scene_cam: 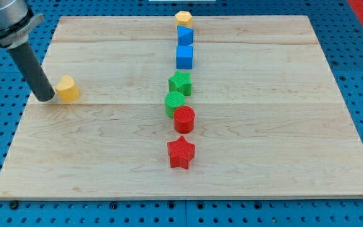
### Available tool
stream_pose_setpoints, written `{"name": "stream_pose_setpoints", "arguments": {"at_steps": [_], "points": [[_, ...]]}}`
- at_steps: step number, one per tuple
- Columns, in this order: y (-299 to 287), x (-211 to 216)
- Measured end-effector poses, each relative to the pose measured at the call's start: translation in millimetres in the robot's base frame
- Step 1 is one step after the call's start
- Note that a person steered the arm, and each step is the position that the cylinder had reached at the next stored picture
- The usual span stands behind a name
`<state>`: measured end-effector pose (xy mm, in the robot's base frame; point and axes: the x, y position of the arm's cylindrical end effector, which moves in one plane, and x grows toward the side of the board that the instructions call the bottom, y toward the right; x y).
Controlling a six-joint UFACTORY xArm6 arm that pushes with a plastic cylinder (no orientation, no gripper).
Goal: Slide yellow heart above green star
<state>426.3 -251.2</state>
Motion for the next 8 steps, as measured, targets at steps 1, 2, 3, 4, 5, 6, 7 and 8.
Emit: {"name": "stream_pose_setpoints", "arguments": {"at_steps": [1,2,3,4,5,6,7,8], "points": [[59.9,-9.0],[83.6,-26.0],[110.8,-41.8],[118.5,-53.4],[87.4,-70.2],[112.9,-69.9],[156.3,-69.8],[174.9,-74.7]]}}
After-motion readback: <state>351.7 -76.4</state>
